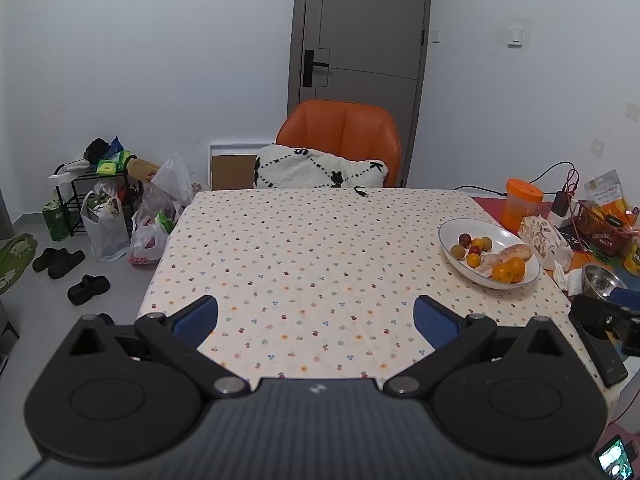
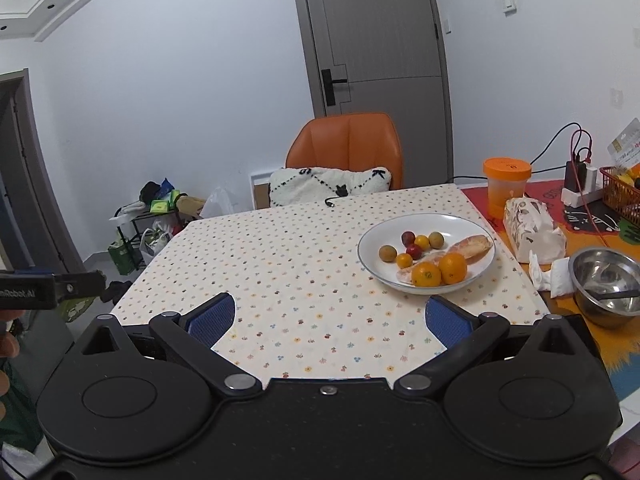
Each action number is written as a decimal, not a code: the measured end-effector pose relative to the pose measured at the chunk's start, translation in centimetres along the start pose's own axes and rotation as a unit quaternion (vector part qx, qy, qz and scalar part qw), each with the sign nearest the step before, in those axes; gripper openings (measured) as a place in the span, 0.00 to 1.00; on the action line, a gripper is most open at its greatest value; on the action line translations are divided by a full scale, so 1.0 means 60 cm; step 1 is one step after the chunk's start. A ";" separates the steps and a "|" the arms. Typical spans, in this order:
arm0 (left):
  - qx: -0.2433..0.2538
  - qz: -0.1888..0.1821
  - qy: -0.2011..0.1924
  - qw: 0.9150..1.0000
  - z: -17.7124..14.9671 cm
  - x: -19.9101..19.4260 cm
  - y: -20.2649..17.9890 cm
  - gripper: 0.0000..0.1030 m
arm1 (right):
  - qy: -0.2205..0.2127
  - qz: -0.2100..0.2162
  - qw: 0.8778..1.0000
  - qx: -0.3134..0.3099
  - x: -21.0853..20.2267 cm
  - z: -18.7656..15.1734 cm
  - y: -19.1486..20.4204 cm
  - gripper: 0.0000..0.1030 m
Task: Organize fruits
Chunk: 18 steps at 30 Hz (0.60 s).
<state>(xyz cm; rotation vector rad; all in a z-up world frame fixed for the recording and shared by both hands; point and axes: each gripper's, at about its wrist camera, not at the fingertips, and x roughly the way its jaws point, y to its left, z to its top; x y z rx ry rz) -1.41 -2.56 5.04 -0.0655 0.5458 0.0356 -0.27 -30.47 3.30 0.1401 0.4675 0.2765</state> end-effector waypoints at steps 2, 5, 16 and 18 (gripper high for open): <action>-0.004 0.005 0.000 1.000 -0.003 -0.003 0.004 1.00 | 0.000 0.000 1.000 0.000 0.000 0.000 0.000 1.00; -0.004 0.006 0.003 1.000 -0.007 -0.008 0.006 1.00 | -0.001 -0.003 1.000 -0.001 -0.002 0.002 0.002 1.00; -0.007 0.001 -0.002 1.000 -0.004 -0.010 0.009 1.00 | 0.003 0.003 1.000 -0.007 -0.006 -0.002 0.009 1.00; -0.008 0.003 -0.001 1.000 -0.006 -0.010 0.011 1.00 | 0.004 0.002 1.000 -0.007 -0.003 -0.002 0.010 1.00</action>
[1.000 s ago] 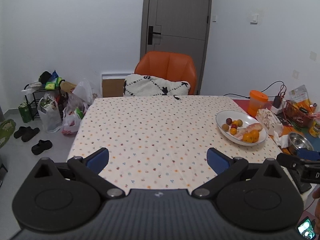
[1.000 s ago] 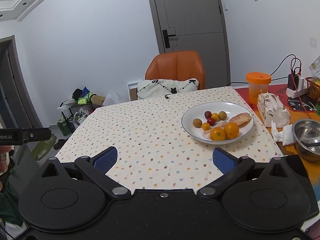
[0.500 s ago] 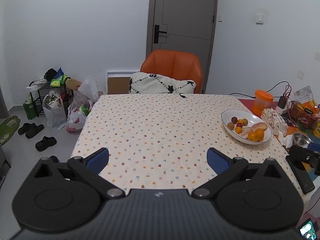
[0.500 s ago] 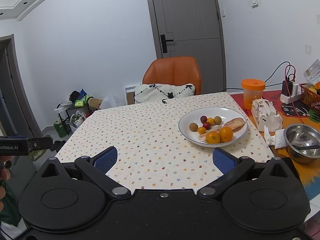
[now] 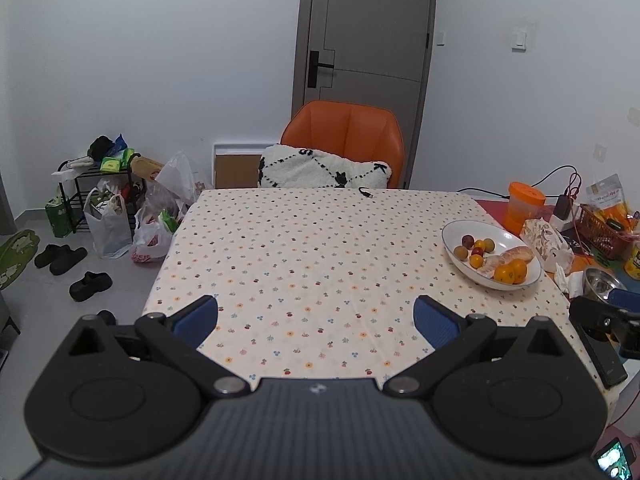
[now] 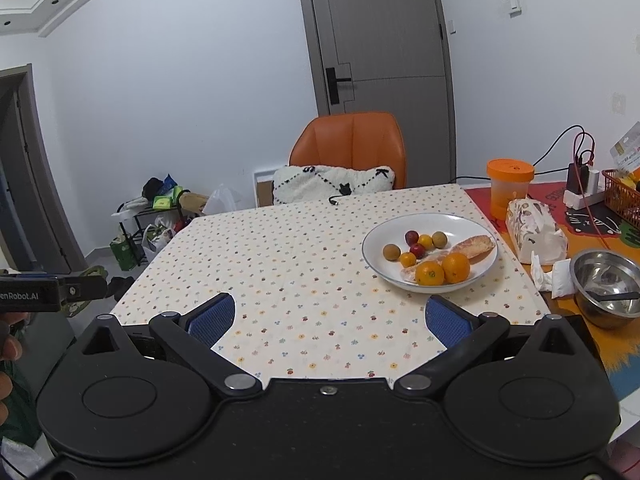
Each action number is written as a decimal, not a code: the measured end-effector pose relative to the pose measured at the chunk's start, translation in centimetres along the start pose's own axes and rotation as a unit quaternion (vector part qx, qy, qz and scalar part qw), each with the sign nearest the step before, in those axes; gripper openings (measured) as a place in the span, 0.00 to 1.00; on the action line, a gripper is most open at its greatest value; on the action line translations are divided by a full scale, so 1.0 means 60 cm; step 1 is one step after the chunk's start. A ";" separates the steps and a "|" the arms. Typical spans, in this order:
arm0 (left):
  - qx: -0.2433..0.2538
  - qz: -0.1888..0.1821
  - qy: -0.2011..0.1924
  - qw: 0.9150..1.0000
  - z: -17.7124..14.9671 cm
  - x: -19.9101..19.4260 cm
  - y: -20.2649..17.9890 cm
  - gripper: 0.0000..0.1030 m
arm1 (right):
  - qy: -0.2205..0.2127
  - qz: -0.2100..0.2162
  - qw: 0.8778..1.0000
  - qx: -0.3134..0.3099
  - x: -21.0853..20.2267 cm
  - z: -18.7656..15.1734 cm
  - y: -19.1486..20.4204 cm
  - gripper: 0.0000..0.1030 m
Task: Organize fruits
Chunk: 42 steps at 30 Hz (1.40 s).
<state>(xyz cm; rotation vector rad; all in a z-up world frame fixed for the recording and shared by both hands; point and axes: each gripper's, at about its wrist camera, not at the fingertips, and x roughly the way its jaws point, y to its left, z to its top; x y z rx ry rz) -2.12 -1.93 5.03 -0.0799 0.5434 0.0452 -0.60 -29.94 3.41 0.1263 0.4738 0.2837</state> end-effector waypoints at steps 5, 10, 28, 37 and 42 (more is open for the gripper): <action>-0.002 0.001 0.003 1.000 0.000 0.000 0.002 1.00 | -0.003 0.004 1.000 -0.004 0.000 -0.001 0.003 1.00; 0.006 0.009 -0.004 1.000 -0.002 -0.002 -0.002 1.00 | 0.001 0.005 1.000 -0.005 0.003 -0.002 0.002 1.00; 0.010 0.001 0.001 1.000 -0.005 0.002 -0.004 1.00 | 0.009 0.008 1.000 -0.008 0.006 -0.007 0.006 1.00; 0.015 -0.002 0.003 1.000 -0.007 0.002 -0.005 1.00 | 0.009 0.007 1.000 -0.008 0.004 -0.007 0.005 1.00; 0.015 -0.007 0.004 1.000 -0.008 0.003 -0.007 1.00 | 0.008 0.006 1.000 -0.008 0.004 -0.007 0.005 1.00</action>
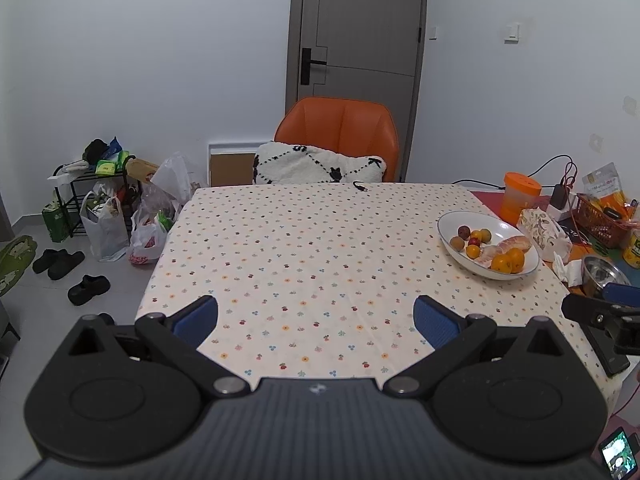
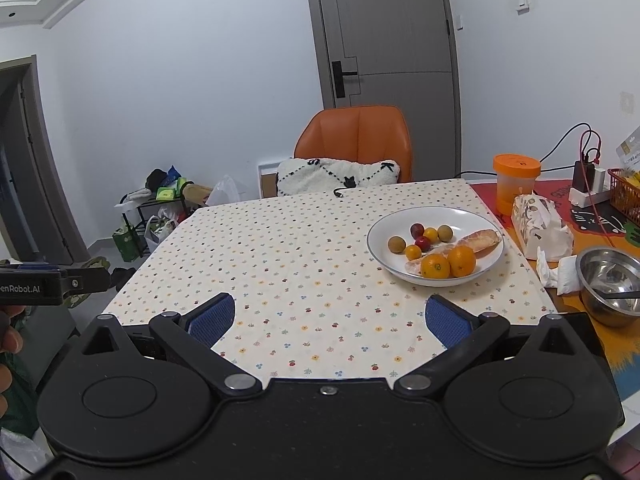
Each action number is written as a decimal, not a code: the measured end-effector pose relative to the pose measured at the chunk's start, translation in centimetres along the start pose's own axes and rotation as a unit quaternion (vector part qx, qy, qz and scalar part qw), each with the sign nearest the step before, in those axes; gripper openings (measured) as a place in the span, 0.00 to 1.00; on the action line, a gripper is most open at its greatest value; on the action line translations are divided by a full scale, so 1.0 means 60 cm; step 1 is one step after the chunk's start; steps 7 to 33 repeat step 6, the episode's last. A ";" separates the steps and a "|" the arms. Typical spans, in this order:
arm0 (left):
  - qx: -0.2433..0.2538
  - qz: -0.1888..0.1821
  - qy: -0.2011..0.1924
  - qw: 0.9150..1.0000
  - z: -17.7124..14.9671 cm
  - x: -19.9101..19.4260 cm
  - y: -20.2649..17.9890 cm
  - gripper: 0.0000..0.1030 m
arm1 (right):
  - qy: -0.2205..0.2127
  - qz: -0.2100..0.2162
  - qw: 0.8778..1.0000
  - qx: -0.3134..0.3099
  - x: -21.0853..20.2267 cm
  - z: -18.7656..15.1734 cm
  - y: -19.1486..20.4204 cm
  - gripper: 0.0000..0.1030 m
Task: Organize fruits
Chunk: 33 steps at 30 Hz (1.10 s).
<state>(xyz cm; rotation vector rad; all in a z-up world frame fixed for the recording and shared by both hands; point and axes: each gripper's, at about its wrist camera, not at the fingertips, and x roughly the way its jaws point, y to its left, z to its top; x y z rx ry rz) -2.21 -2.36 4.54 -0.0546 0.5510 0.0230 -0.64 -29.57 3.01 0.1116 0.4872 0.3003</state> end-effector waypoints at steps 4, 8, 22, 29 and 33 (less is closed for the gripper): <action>0.003 -0.002 -0.001 1.000 0.000 -0.002 -0.002 1.00 | 0.003 0.000 1.000 0.003 0.002 -0.001 -0.002 1.00; 0.005 -0.002 -0.002 1.000 -0.001 -0.001 -0.003 1.00 | 0.002 0.000 1.000 0.003 0.002 -0.001 -0.002 1.00; 0.005 -0.002 -0.002 1.000 -0.001 -0.001 -0.003 1.00 | 0.002 0.000 1.000 0.003 0.002 -0.001 -0.002 1.00; 0.005 -0.002 -0.002 1.000 -0.001 -0.001 -0.003 1.00 | 0.002 0.000 1.000 0.003 0.002 -0.001 -0.002 1.00; 0.005 -0.002 -0.002 1.000 -0.001 -0.001 -0.003 1.00 | 0.002 0.000 1.000 0.003 0.002 -0.001 -0.002 1.00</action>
